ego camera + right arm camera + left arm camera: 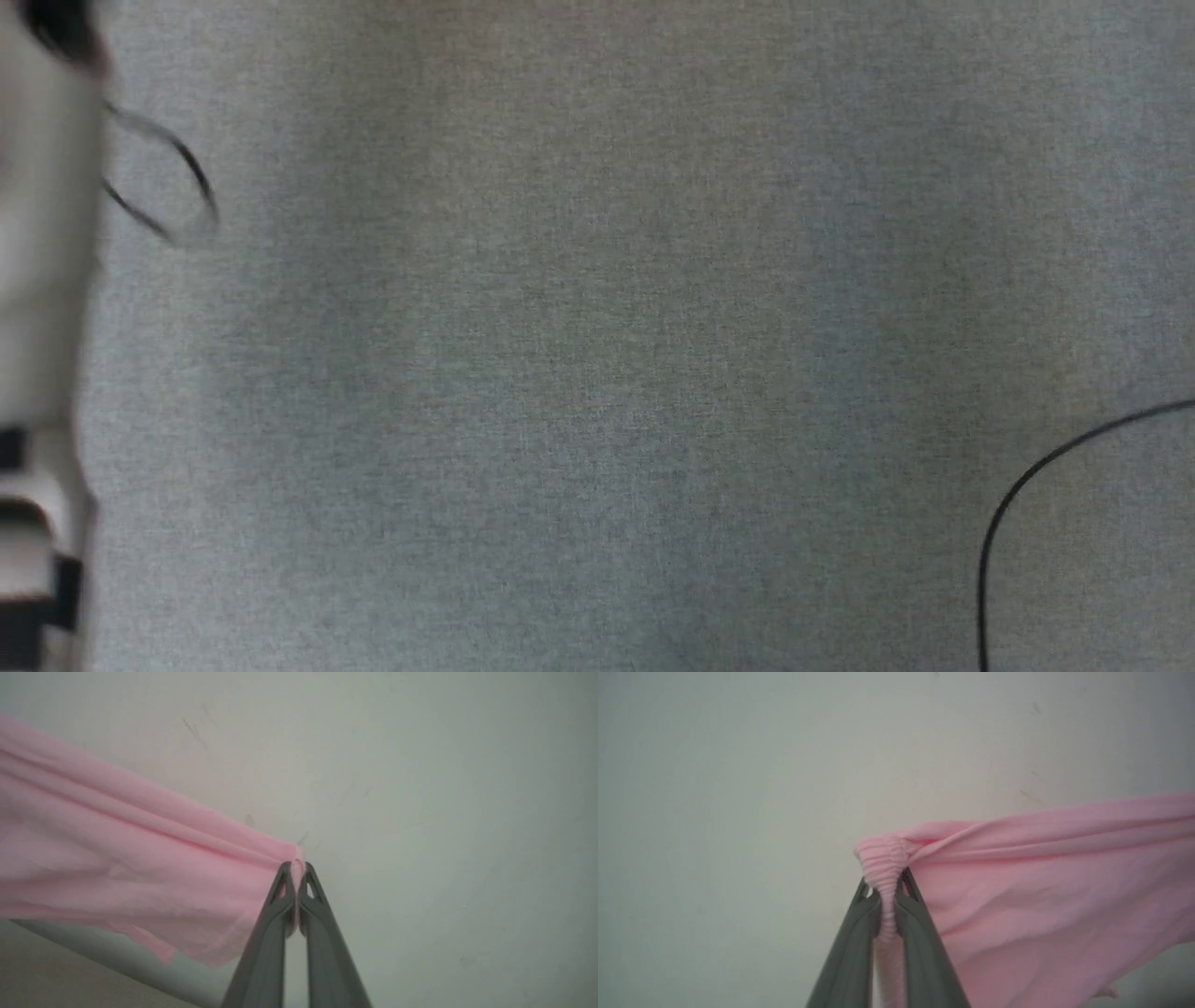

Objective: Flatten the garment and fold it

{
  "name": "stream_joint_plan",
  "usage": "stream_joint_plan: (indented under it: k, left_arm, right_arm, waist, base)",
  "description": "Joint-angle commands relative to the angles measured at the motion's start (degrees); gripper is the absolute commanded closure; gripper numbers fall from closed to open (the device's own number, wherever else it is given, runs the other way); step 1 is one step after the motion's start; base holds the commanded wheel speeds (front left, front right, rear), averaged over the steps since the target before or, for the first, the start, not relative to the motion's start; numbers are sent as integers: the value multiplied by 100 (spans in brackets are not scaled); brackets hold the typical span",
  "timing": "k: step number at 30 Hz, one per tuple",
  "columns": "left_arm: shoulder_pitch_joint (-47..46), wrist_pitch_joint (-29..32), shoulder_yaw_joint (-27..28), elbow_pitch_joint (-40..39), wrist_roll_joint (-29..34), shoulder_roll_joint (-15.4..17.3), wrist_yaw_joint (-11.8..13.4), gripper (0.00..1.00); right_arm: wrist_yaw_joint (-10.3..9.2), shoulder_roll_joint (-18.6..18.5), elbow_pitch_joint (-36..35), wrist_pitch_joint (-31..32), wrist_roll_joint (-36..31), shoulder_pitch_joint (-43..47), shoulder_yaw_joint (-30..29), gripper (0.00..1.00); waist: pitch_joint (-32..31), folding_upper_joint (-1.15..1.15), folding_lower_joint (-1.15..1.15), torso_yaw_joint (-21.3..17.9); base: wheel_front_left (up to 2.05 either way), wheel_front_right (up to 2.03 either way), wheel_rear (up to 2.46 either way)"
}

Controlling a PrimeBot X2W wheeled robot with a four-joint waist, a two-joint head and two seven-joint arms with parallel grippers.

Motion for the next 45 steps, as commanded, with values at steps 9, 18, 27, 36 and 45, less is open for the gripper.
stream_joint_plan:
  k: [9, 18, 27, 36, 45]
  left_arm:
    - [3124, -32, -460, 188, -893, -210, -572, 100]
    - [5806, 380, -857, -648, -1662, -135, -685, 100]
    - [7632, 1283, -1097, -2037, -2206, 290, -118, 100]
    - [8007, 1197, -1007, -3104, -2294, 204, 249, 100]
    - [6810, 528, -891, -2559, -1930, -569, 240, 100]
  right_arm:
    - [-17, -489, -514, 669, 1228, 3287, 555, 100]
    - [-17, -715, -1690, 1581, 1850, 6153, 209, 100]
    - [-17, -330, -3016, 2871, 1866, 8676, -817, 100]
    - [-17, 40, -4121, 2638, 1492, 8787, -1435, 100]
    - [-17, -517, -2982, 1663, 1216, 6542, -765, 100]
  waist:
    - [-908, 0, 0, 118]
    - [-1717, 0, 0, 206]
    - [-2161, 0, 0, 451]
    - [-2159, 0, 0, 695]
    - [-1800, 0, 0, 1055]
  base:
    - [0, 0, 0]
    - [0, 0, 0]
    - [0, 0, 0]
    - [0, 0, 0]
    - [0, 0, 0]
